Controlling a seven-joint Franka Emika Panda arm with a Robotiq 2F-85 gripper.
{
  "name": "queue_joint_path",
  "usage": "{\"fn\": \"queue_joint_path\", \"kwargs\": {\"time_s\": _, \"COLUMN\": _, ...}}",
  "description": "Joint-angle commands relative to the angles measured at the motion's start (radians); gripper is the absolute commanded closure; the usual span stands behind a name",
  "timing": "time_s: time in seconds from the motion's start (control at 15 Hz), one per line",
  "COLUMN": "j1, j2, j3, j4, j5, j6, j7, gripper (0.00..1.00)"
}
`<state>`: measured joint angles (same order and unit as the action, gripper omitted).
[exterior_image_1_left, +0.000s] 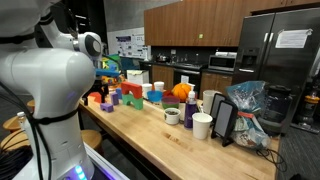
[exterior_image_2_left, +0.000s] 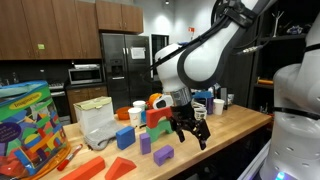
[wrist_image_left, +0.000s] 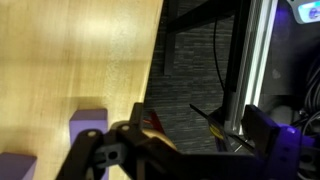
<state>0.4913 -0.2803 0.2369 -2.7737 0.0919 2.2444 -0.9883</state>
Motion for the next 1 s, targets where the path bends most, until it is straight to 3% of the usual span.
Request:
{"fn": "queue_joint_path", "kwargs": {"time_s": 0.0, "j1": 0.030, "j2": -0.011, "j3": 0.032, "j4": 0.001, "j5": 0.024, "j6": -0.018, "j7": -0.023, "gripper": 0.00}}
{"fn": "queue_joint_path", "kwargs": {"time_s": 0.53, "j1": 0.106, "j2": 0.013, "j3": 0.126, "j4": 0.002, "j5": 0.004, "j6": 0.055, "j7": 0.009, "gripper": 0.00}}
{"fn": "queue_joint_path", "kwargs": {"time_s": 0.93, "j1": 0.157, "j2": 0.033, "j3": 0.122, "j4": 0.002, "j5": 0.000, "j6": 0.195, "j7": -0.026, "gripper": 0.00}}
